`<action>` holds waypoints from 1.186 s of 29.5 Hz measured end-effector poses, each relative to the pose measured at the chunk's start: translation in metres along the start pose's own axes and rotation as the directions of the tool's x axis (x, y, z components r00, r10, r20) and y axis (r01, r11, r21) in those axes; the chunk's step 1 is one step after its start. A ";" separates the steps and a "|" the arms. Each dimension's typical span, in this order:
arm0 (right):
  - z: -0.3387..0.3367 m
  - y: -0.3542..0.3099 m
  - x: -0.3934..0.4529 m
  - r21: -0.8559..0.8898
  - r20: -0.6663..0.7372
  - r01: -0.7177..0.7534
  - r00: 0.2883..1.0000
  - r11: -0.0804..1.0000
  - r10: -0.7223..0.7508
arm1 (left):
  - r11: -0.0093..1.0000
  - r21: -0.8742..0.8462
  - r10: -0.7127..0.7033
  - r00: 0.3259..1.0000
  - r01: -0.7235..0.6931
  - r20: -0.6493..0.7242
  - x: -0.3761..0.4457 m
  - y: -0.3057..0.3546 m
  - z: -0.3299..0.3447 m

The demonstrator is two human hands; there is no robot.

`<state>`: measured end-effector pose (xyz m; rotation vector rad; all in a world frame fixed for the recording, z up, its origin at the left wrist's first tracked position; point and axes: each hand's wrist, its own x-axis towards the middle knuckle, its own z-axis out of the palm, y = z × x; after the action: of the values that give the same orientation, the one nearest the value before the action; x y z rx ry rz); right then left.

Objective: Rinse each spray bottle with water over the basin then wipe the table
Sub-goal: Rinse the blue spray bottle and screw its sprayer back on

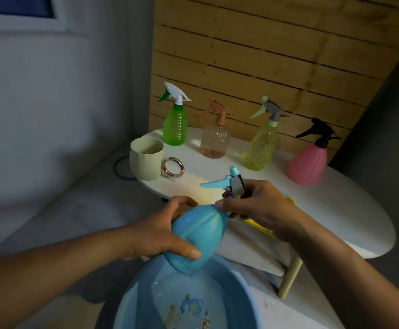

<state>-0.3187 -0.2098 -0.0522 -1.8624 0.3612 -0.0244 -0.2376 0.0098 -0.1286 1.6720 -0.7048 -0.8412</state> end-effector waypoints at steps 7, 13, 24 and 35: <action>-0.024 -0.003 0.002 0.045 0.096 0.064 0.993 0.997 -0.068 | 0.810 -0.524 -0.184 0.963 0.262 0.198 -0.001 0.005 -0.016; -0.021 -0.001 0.000 0.130 0.156 0.146 0.974 0.981 -0.166 | 0.777 -0.491 -0.322 0.919 0.394 0.229 0.009 0.000 -0.024; -0.027 0.004 0.001 0.191 0.156 0.175 0.966 0.966 -0.206 | 0.797 -0.379 -0.328 0.863 0.471 0.383 0.006 0.010 -0.041; -0.071 0.023 0.020 0.315 -0.320 -0.156 0.911 0.936 0.260 | 0.718 -0.581 -0.275 0.923 0.384 0.270 -0.004 -0.024 -0.056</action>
<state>-0.3189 -0.2869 -0.0545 -1.5214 0.7716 -0.2597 -0.1930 0.0499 -0.1419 1.1259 -0.1725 -1.3188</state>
